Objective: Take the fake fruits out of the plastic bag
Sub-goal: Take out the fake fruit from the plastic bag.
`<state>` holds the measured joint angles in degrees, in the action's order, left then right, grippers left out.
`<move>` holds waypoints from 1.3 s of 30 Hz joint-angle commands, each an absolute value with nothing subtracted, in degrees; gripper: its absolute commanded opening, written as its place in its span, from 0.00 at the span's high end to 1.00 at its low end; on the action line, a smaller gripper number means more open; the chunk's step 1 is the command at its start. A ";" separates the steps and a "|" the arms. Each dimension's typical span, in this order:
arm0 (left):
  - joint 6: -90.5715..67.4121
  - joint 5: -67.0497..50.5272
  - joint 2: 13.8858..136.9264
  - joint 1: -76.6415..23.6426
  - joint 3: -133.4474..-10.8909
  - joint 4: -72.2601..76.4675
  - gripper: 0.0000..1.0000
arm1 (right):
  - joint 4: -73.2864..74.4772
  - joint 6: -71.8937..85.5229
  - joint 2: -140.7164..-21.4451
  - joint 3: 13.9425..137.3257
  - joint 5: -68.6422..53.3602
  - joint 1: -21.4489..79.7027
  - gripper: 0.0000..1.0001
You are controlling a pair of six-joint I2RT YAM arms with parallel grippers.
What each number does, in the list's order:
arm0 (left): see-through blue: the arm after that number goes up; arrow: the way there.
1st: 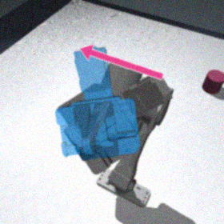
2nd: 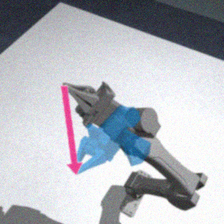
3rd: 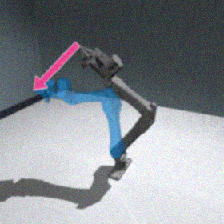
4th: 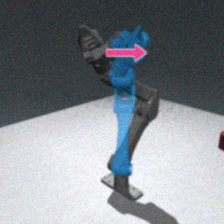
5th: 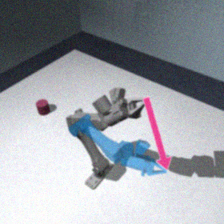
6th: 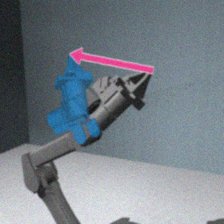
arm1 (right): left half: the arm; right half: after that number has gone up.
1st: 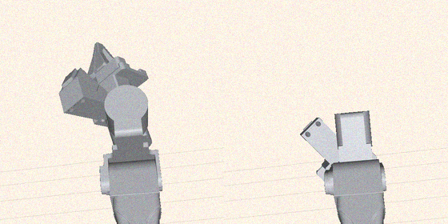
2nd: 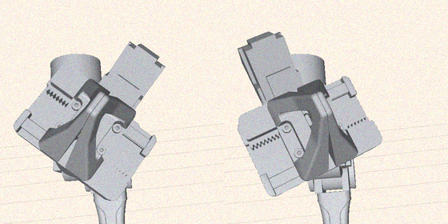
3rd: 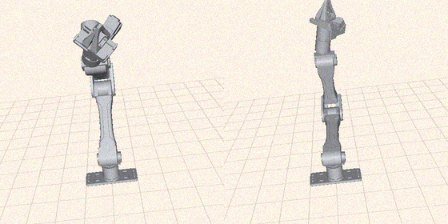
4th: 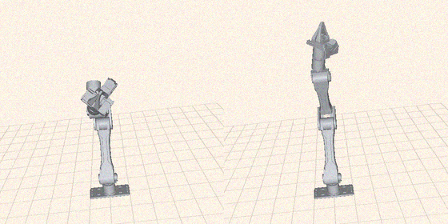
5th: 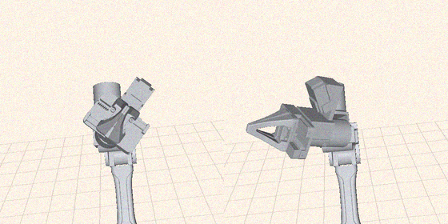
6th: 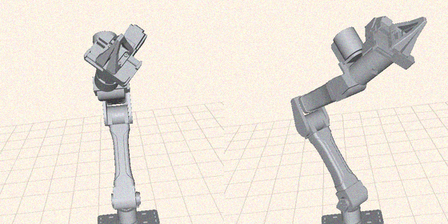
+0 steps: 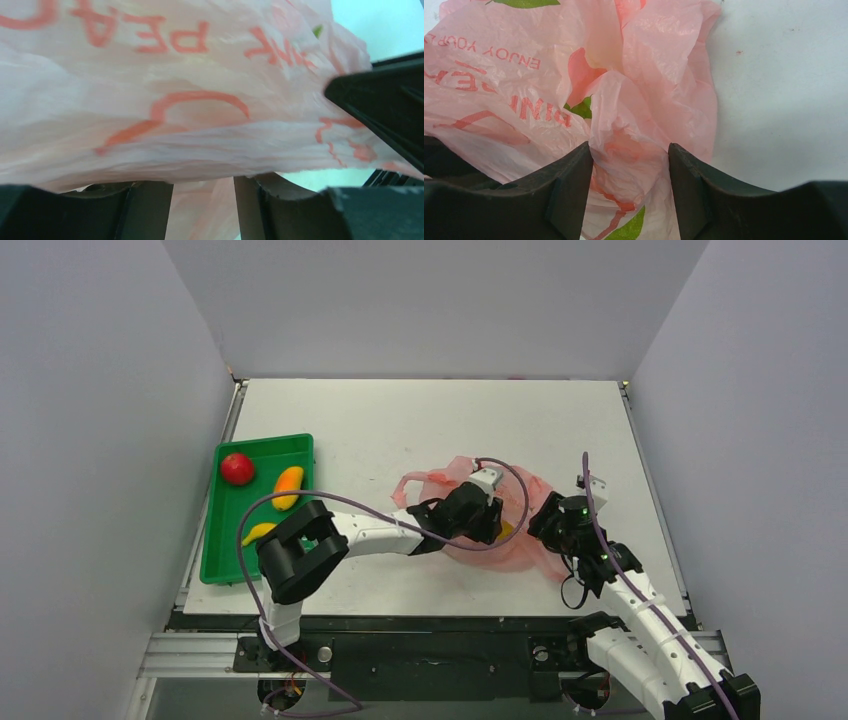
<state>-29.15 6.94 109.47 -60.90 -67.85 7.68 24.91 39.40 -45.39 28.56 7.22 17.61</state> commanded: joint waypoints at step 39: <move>-33.20 -12.45 120.28 -57.21 -87.15 3.29 1.00 | 17.96 43.08 -44.31 23.20 4.99 14.56 0.60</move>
<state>-29.63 2.22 127.92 -59.20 -88.38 6.61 22.79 41.06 -45.25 24.14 5.76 16.05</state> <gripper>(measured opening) 0.298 0.441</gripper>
